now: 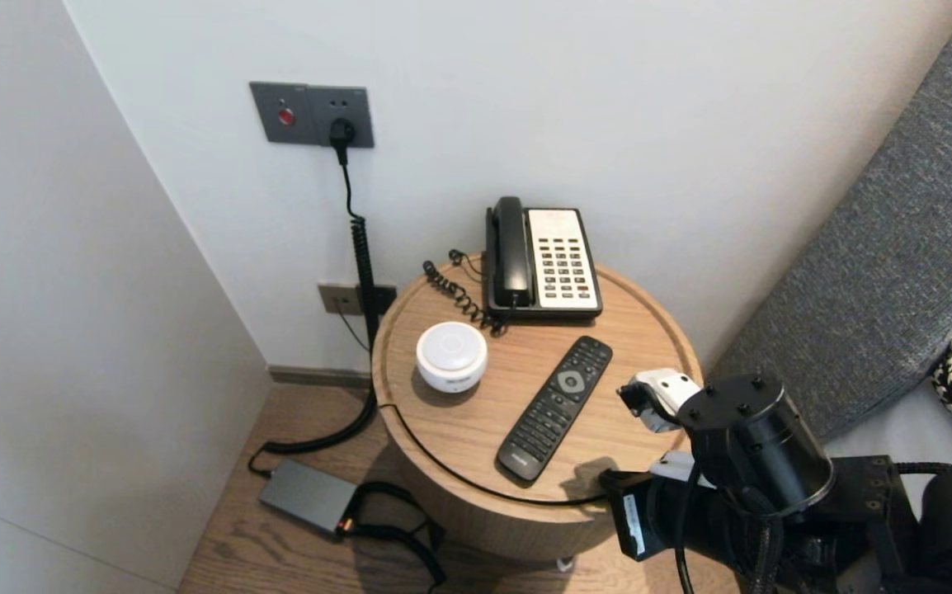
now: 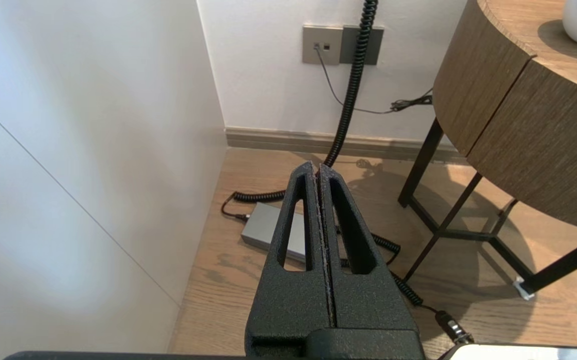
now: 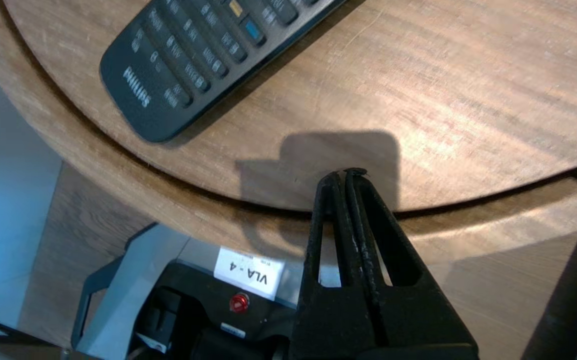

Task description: Open the nightstand drawer

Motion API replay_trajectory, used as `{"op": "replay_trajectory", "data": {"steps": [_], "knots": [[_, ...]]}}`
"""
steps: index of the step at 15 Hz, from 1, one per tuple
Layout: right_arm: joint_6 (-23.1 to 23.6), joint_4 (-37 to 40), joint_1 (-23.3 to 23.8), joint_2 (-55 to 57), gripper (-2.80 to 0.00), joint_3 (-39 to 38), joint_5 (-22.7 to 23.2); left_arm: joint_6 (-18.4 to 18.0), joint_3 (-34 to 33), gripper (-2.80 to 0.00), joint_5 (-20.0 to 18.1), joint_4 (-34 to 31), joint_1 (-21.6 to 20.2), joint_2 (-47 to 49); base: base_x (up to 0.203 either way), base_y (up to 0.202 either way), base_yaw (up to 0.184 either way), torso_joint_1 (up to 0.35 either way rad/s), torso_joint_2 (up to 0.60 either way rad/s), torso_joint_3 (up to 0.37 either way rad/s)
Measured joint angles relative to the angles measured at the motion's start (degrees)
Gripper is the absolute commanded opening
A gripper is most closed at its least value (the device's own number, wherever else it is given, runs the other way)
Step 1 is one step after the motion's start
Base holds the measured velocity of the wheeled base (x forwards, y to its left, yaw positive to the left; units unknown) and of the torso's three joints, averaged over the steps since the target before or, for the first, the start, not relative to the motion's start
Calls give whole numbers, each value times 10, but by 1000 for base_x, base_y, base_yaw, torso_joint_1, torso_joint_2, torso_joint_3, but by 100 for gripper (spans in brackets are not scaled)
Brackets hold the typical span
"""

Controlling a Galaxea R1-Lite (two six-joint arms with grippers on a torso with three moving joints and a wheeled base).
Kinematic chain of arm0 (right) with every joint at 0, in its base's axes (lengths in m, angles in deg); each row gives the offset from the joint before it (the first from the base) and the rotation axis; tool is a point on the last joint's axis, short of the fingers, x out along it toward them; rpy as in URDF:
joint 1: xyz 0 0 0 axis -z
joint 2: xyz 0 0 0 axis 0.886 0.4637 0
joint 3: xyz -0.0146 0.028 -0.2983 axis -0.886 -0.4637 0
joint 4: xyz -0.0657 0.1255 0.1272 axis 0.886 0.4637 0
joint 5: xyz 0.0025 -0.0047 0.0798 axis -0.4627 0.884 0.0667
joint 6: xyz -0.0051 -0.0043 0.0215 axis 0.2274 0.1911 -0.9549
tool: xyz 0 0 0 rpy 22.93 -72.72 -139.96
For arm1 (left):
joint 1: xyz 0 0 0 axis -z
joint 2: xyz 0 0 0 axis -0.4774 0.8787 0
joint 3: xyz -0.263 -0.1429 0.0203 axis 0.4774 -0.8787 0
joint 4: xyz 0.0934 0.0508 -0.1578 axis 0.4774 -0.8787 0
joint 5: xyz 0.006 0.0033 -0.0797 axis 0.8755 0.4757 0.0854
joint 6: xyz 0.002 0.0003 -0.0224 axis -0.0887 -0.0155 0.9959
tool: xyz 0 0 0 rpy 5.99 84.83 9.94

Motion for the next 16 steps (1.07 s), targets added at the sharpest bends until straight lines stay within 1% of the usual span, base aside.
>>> {"op": "replay_trajectory", "data": {"steps": [10,16], "knots": [[0,6,-17,-45,-280,-41,-1,0,0,-280,0,0,0,0,0,0,0,0,0,0],[0,4,-31,-93,-280,-86,0,0,0,-280,0,0,0,0,0,0,0,0,0,0]]}}
